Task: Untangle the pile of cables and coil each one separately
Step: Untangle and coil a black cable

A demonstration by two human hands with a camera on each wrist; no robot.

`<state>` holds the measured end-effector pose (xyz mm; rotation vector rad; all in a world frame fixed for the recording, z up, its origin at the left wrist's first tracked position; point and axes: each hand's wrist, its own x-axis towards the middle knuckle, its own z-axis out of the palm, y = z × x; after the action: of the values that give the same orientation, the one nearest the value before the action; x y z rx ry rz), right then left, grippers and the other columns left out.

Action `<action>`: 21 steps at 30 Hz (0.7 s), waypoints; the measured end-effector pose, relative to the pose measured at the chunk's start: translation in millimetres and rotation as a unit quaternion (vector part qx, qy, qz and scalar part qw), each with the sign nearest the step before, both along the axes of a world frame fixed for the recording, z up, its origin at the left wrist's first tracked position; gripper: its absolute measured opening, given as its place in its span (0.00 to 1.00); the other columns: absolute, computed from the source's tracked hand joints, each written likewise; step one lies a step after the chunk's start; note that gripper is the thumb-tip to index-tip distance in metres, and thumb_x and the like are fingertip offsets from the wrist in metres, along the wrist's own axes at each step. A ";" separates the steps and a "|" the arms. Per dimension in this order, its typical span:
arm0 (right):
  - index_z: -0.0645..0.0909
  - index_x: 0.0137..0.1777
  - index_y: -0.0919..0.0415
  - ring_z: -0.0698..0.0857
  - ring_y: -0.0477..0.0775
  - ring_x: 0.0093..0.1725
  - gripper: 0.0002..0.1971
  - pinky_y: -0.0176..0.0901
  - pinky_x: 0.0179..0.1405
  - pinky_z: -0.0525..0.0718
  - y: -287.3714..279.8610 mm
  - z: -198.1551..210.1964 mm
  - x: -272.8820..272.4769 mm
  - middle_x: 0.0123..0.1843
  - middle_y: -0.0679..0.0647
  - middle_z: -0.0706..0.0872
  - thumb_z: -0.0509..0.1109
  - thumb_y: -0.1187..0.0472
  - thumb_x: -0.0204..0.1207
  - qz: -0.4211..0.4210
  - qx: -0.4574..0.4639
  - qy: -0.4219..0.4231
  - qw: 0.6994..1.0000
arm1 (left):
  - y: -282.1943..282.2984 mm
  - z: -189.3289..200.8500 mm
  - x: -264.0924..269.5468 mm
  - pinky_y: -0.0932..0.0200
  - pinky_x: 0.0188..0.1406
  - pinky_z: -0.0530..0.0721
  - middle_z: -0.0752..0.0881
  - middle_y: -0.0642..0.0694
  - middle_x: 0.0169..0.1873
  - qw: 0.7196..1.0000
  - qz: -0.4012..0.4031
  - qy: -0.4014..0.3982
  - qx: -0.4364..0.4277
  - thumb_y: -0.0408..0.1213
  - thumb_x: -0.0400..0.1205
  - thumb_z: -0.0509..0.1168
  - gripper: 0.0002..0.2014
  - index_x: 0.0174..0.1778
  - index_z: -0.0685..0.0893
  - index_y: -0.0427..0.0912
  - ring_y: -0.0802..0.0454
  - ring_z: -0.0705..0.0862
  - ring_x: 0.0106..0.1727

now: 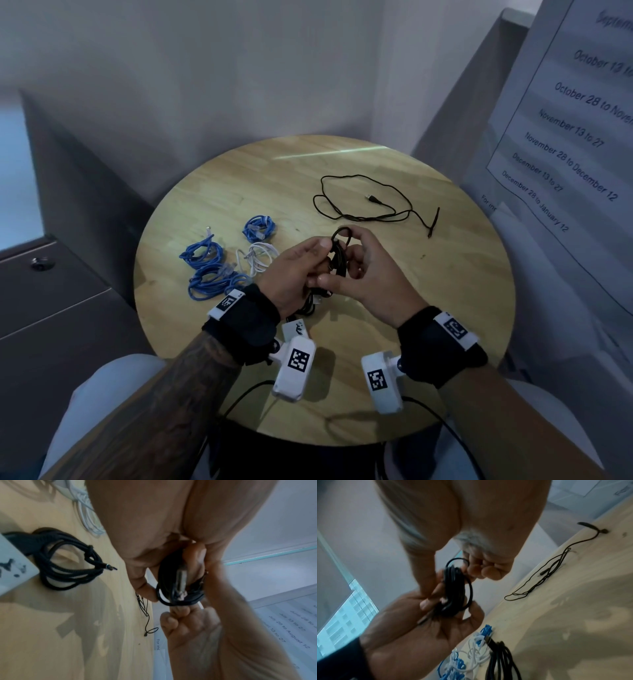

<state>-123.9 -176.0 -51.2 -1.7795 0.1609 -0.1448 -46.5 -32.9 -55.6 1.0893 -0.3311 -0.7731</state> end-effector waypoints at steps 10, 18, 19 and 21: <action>0.83 0.50 0.57 0.86 0.48 0.46 0.11 0.36 0.44 0.83 7.2 3.4 5.5 0.45 0.54 0.88 0.79 0.52 0.77 -0.114 -0.012 -0.090 0.989 | -8.5 2.0 -5.2 0.70 0.22 0.66 0.66 0.52 0.25 0.999 0.018 0.015 -0.039 0.31 0.90 0.51 0.11 0.60 0.77 0.31 0.60 0.62 0.24; 0.87 0.41 0.56 0.85 0.55 0.43 0.06 0.55 0.49 0.86 -9.1 4.5 8.0 0.41 0.52 0.89 0.77 0.60 0.79 -0.133 0.004 -0.119 0.984 | -9.0 5.3 -9.1 0.68 0.25 0.67 0.79 0.52 0.32 0.999 -0.023 -0.030 -0.002 0.28 0.82 0.63 0.16 0.65 0.75 0.29 0.60 0.66 0.25; 0.87 0.41 0.56 0.85 0.52 0.43 0.06 0.52 0.47 0.86 -8.5 4.9 8.0 0.40 0.51 0.89 0.76 0.60 0.79 -0.132 0.001 -0.122 0.984 | -8.8 4.5 -8.8 0.69 0.25 0.67 0.80 0.53 0.32 0.999 -0.020 -0.045 0.016 0.27 0.83 0.63 0.14 0.64 0.76 0.28 0.60 0.66 0.25; 0.88 0.43 0.57 0.86 0.49 0.43 0.04 0.46 0.46 0.85 -7.9 4.1 9.1 0.43 0.51 0.89 0.75 0.62 0.80 -0.134 0.000 -0.131 0.982 | -7.5 4.7 -8.9 0.66 0.27 0.69 0.77 0.54 0.28 0.998 -0.019 -0.059 0.034 0.26 0.85 0.61 0.12 0.64 0.76 0.25 0.60 0.65 0.24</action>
<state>-114.8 -183.8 -47.1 -1.7151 0.2091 -0.5704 -55.4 -40.4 -50.9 1.1985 -0.4287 -0.7603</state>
